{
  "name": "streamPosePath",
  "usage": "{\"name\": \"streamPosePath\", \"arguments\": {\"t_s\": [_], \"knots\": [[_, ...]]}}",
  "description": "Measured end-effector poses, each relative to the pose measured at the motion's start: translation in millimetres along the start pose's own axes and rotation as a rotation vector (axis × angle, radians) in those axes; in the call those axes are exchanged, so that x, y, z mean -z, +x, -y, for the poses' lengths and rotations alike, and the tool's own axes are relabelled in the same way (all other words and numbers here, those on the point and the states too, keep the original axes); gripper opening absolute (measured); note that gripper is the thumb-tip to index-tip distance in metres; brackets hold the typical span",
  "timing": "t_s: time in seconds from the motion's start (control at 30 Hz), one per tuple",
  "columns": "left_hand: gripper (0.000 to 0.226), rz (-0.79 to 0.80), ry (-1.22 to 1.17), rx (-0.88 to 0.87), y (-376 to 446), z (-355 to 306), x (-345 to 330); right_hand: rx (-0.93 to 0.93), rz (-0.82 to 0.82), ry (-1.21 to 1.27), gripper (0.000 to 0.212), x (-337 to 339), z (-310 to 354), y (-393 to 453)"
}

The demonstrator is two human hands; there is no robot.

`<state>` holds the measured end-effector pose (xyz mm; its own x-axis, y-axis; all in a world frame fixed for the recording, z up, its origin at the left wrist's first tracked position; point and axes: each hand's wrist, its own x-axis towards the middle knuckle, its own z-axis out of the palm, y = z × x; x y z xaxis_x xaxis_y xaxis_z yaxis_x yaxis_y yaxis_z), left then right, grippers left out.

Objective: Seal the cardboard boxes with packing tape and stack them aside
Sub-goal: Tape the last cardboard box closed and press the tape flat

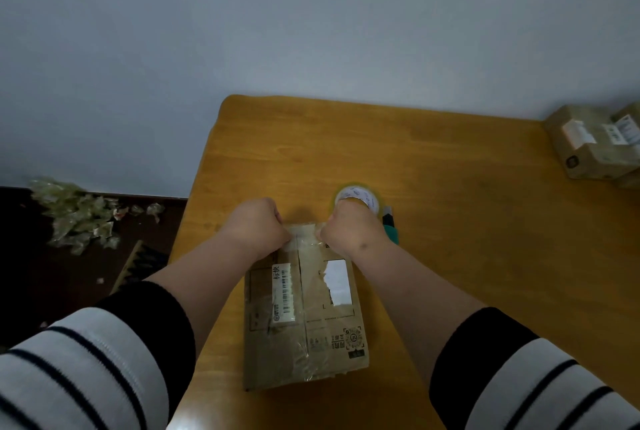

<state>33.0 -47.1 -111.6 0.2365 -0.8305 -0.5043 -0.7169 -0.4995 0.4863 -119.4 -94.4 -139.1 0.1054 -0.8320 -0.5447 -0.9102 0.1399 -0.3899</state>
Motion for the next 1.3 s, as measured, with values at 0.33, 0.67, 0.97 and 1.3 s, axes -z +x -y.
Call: {"name": "streamPosePath", "arguments": {"t_s": [0.33,0.67,0.97,1.3], "knots": [[0.011,-0.06,0.292,-0.085,5,0,-3,-0.043,0.071,0.027,0.035,11,-1,-5],[0.038,-0.078,0.153,0.049,3,18,2,-0.141,0.198,0.207,0.045,23,-2,-9],[0.022,0.01,-0.707,0.221,-3,24,-23,-0.104,0.135,0.28,0.085,-4,-4,-7],[0.019,-0.056,-0.835,0.203,0,30,-24,-0.144,0.058,0.411,0.039,-7,0,-4]]}}
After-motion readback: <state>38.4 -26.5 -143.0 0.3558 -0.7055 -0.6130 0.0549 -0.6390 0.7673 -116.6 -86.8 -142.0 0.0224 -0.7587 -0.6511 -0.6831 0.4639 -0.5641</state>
